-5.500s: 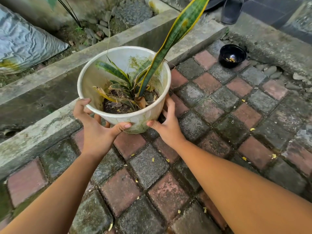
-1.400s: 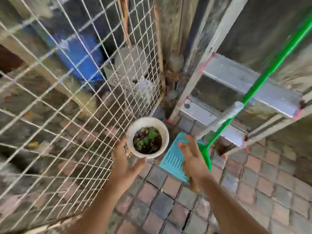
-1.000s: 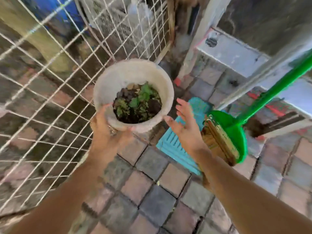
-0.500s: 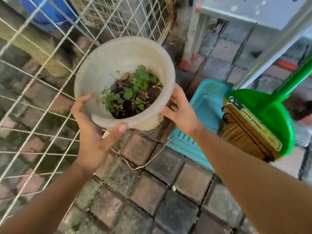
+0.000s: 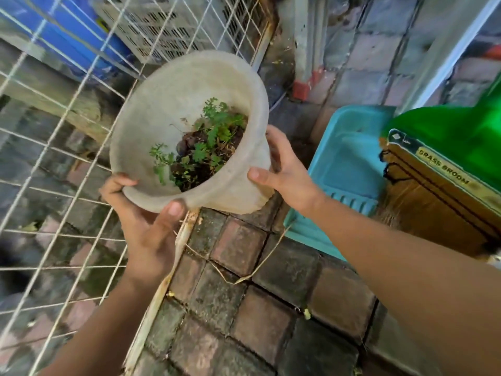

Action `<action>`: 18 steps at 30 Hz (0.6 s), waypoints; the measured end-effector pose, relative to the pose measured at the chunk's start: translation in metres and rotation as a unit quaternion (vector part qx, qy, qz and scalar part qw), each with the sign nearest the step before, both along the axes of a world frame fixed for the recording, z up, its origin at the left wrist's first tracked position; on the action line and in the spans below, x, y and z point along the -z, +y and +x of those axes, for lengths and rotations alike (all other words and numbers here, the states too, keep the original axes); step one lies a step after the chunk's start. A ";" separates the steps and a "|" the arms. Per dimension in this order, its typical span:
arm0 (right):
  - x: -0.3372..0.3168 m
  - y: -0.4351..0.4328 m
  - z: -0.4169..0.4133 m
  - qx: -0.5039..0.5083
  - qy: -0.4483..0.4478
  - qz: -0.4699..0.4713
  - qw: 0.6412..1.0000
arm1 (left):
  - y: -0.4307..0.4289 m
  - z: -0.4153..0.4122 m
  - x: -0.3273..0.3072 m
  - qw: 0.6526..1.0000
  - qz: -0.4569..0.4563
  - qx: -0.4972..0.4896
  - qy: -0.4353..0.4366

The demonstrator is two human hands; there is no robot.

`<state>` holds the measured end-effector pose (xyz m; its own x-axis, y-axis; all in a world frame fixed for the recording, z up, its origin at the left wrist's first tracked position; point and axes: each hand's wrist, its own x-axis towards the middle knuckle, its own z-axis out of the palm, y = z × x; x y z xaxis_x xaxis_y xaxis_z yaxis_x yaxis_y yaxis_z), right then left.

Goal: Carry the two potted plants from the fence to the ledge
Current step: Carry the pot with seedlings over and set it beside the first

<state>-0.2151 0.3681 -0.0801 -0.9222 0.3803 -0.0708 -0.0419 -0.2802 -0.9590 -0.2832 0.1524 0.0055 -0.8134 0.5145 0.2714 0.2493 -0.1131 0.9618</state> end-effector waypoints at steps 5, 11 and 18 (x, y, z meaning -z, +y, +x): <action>-0.005 0.006 -0.004 -0.052 0.019 -0.029 0.998 | -0.005 -0.004 0.002 1.000 -0.008 0.009 0.008; -0.015 0.005 0.001 -0.092 0.050 -0.032 0.994 | -0.002 0.006 -0.004 0.997 -0.067 -0.043 0.022; -0.028 -0.003 0.004 -0.054 0.046 -0.014 0.997 | -0.003 0.011 -0.014 0.995 -0.072 -0.046 0.050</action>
<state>-0.2115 0.3654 -0.0522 -0.9608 0.2773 0.0077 -0.0983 -0.3143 -0.9442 -0.2726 0.1494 0.0197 -0.8320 0.4782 0.2812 0.3468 0.0528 0.9364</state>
